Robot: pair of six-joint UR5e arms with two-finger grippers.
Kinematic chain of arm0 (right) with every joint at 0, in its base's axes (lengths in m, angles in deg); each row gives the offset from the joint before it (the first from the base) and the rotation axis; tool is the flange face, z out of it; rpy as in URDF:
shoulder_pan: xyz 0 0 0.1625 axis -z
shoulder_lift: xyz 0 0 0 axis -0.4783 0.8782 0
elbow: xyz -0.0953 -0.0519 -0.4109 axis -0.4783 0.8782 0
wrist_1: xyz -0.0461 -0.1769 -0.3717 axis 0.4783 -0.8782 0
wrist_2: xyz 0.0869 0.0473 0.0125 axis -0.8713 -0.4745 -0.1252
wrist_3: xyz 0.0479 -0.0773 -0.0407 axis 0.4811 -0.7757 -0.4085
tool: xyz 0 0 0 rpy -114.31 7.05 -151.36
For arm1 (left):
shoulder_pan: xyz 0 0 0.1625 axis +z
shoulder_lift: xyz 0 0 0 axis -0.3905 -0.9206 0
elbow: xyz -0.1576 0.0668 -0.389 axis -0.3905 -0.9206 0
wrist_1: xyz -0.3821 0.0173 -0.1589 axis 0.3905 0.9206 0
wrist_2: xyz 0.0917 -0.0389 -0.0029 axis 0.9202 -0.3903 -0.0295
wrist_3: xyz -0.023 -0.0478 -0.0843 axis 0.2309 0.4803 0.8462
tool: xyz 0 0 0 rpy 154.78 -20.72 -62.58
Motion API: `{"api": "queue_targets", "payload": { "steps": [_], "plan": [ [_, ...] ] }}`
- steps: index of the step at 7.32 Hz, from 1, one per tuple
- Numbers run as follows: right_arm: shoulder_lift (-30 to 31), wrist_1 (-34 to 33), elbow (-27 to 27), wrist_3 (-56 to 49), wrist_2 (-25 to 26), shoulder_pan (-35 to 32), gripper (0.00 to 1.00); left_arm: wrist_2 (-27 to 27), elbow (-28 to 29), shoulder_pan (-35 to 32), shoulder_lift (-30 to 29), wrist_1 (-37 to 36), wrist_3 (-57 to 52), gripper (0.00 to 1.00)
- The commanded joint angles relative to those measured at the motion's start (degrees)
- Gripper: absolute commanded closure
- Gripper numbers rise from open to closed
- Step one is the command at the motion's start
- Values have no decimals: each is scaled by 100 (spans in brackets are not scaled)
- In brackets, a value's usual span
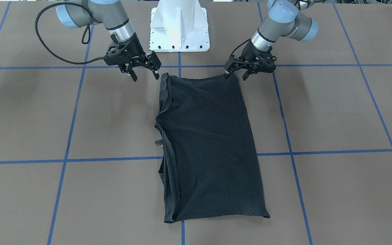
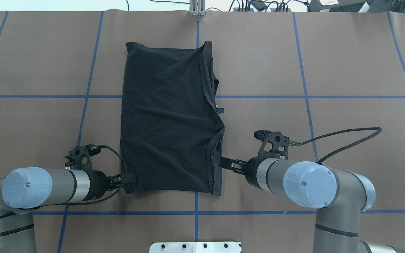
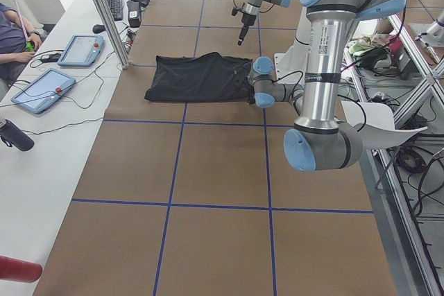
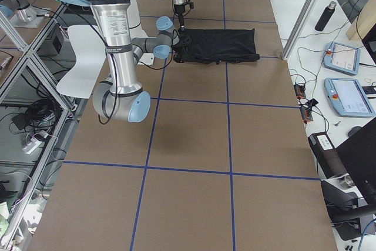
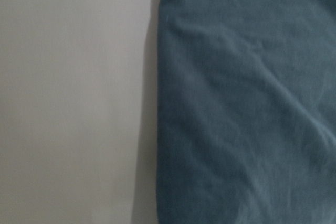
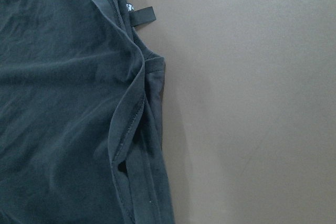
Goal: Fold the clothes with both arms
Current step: 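Grasp the near edge corners with both grippers and hold them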
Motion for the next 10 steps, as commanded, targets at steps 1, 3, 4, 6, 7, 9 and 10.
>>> {"api": "queue_targets", "payload": {
  "steps": [1,3,4,6,7,9,10],
  "plan": [
    [2,3,-1,1,28,42,1,0,4,31,-34,0,189,63],
    [-7,3,8,1,116,138,1,0,4,31,-25,0,189,82],
    [-33,3,16,1,151,226,1,0,-5,31,-25,0,189,100],
    [-94,-41,113,471,239,366,1,-26,3,22,-25,0,189,100],
    [-312,-171,261,641,257,376,2,-26,-5,31,-34,0,198,100],
    [-1110,-505,927,957,397,350,3,-26,-23,22,-34,0,198,100],
    [-1166,-515,1017,993,467,350,3,-26,-23,31,-34,-8,198,100]
  ]
}}
